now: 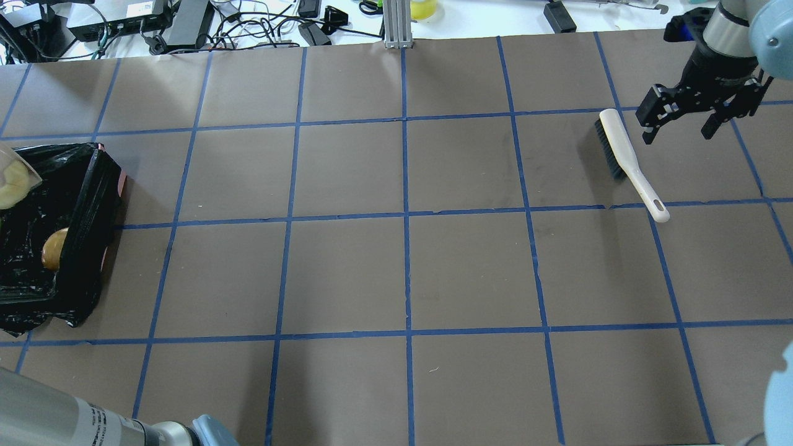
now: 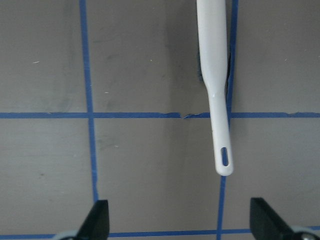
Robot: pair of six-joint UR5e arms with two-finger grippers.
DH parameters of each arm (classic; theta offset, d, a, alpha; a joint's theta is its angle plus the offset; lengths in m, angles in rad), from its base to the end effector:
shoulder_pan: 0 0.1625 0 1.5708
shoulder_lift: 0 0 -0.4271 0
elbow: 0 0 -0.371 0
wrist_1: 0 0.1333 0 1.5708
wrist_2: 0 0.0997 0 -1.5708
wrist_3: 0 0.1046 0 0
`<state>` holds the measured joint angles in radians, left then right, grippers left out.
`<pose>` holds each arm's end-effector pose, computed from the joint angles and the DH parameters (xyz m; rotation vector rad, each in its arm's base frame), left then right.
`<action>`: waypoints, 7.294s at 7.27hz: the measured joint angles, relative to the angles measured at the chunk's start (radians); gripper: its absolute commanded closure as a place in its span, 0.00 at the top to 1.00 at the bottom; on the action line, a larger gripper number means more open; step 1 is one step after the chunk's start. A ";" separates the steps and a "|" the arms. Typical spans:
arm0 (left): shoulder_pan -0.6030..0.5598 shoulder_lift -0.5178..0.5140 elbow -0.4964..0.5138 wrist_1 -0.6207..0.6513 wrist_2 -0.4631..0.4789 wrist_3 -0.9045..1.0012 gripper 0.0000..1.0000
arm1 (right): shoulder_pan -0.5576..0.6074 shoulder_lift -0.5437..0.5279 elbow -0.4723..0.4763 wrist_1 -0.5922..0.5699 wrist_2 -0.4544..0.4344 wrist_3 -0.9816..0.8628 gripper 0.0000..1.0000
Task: Sweep and dump trash into bin
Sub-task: 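Bring the empty dustpan back onto the table with the left gripper, then lower the dustpan to the table and open the left gripper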
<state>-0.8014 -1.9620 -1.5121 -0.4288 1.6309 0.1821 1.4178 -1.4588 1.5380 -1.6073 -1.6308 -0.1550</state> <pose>0.3665 -0.5610 0.4364 -0.7731 2.4425 -0.9403 0.0474 -0.5261 0.4490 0.0051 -3.0878 -0.0794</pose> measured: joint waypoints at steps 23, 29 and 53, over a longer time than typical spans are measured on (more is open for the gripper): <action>-0.526 -0.136 -0.035 -0.498 0.051 -1.322 0.00 | 0.265 -0.137 0.012 0.073 0.082 0.275 1.00; -0.569 -0.179 -0.029 -0.448 0.036 -1.405 0.00 | 0.240 -0.135 0.000 0.076 0.039 0.270 1.00; -0.637 0.087 -0.075 -0.540 0.037 -0.541 1.00 | 0.208 -0.135 0.011 0.086 0.042 0.186 1.00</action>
<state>-1.4384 -1.8752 -1.5866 -0.9687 1.6678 -0.3593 1.6260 -1.5938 1.5489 -1.5217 -1.5891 0.0307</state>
